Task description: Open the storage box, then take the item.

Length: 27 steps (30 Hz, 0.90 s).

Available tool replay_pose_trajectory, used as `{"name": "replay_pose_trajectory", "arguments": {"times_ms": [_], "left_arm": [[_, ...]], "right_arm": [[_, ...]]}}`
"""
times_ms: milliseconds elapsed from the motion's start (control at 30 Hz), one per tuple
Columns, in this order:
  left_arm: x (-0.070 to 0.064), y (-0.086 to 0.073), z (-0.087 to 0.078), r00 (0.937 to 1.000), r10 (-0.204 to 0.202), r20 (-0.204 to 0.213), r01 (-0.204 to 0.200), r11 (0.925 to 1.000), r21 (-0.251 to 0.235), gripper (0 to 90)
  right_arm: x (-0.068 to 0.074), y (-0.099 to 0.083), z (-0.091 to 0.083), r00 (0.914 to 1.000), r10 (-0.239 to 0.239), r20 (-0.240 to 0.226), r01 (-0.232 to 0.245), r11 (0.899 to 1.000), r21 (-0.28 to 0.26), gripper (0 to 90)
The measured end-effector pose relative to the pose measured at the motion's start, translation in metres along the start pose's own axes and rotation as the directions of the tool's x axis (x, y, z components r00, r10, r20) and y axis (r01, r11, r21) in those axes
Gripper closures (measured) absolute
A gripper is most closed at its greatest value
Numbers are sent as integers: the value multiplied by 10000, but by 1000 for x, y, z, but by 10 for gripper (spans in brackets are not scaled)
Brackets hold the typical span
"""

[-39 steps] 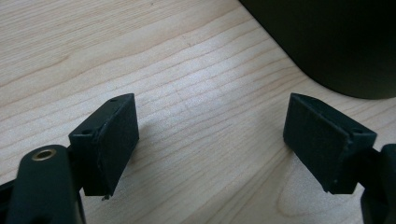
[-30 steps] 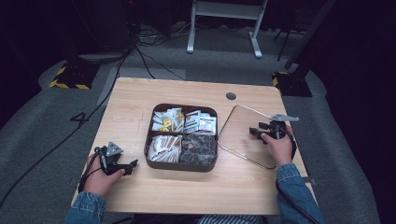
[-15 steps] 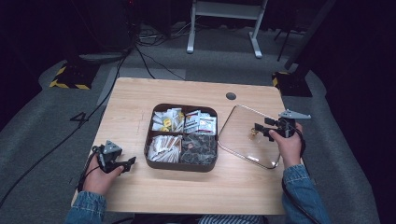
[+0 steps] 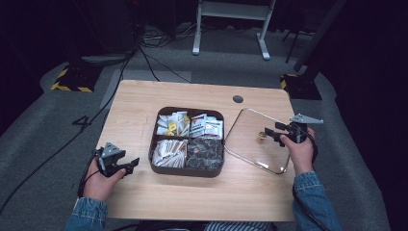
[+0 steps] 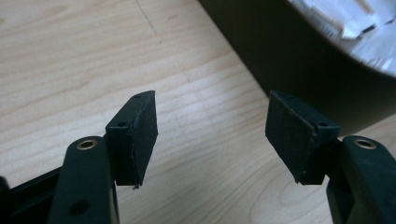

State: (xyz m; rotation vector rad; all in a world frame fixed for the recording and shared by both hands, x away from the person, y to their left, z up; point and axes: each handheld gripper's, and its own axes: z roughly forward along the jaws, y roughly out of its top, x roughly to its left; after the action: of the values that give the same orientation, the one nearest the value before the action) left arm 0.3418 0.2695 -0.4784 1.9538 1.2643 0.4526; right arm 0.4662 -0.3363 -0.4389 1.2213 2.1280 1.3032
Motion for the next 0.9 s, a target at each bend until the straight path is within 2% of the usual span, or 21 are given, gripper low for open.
{"name": "replay_pose_trajectory", "arguments": {"times_ms": [67,233,433,567,667,700,767,900], "left_arm": [[-4,6,-2,10000,0,82,2,9998,-200,360],[-13,18,-6,9995,-12,316,22,9995,-312,400],[-34,36,-16,9972,255,705,-194,9962,-853,409],[-44,42,-13,9937,374,1060,-266,9944,-1020,445],[-51,46,-9,9899,499,1324,-362,9939,-1040,461],[-55,48,-6,9860,517,1582,-370,9949,-940,483],[-56,48,-4,9847,537,1658,-390,9951,-908,498],[-61,52,4,9807,698,1828,-616,9968,-503,543]], "right_arm": [[-2,-2,-4,10000,69,53,-68,10000,-58,344],[-3,-5,-9,9998,43,195,-42,10000,-62,345],[-6,-8,-14,9994,142,308,-140,9999,-63,345],[-4,-11,-14,9994,109,337,-111,9999,54,345],[-3,-12,-16,9994,85,347,-87,10000,43,345],[-3,-14,-17,9993,49,383,-52,10000,84,344],[-3,-16,-19,9993,54,370,-59,9999,125,343],[-3,-20,-24,9989,49,464,-57,9998,171,340]]}}
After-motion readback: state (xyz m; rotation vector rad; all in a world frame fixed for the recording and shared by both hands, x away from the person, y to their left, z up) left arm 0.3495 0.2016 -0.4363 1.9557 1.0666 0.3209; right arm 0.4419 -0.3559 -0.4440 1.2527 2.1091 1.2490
